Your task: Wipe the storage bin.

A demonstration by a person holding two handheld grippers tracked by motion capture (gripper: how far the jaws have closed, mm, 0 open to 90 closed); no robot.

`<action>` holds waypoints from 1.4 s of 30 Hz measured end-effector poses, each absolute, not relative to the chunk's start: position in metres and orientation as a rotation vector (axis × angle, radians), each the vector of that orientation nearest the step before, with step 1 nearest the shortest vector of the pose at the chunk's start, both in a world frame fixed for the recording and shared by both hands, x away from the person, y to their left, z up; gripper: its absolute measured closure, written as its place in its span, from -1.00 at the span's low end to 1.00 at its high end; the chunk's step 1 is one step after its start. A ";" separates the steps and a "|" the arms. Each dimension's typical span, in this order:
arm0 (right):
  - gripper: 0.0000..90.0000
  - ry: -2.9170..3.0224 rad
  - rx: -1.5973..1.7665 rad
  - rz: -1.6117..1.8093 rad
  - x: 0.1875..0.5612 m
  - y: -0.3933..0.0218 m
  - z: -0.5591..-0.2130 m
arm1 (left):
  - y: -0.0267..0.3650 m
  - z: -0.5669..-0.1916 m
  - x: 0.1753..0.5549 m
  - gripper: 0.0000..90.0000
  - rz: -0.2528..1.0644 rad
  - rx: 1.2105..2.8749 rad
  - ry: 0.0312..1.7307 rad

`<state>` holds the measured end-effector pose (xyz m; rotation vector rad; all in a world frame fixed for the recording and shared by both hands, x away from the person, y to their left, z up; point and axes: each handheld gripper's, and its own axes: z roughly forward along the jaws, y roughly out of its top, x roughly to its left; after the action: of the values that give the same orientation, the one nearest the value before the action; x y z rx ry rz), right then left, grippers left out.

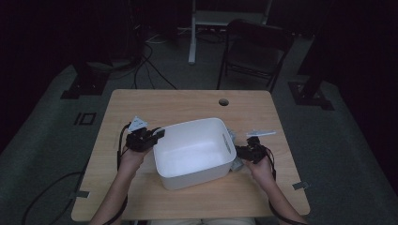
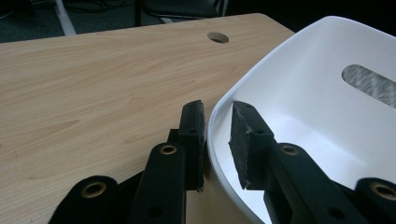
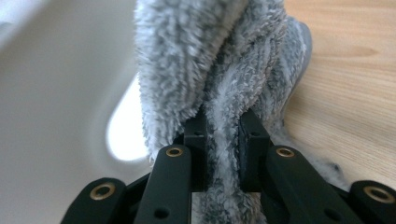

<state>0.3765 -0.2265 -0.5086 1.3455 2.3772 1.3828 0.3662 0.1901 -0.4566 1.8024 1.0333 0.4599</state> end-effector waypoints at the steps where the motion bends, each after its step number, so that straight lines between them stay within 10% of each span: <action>1: 0.73 2.385 1.354 1.350 0.378 -0.224 -0.512 | 0.190 -0.457 0.366 0.67 0.460 1.801 1.034; 29: 0.73 2.432 1.425 1.366 0.421 -0.219 -0.527 | 0.190 -0.456 0.367 0.67 0.459 1.816 1.017; 42: 0.72 2.302 1.341 1.554 0.424 -0.229 -0.476 | 0.190 -0.456 0.368 0.67 0.451 1.820 1.006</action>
<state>0.4236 -0.2287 -0.4756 1.3406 2.3015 1.5545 0.3681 0.1904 -0.4563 1.8204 1.0057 0.4505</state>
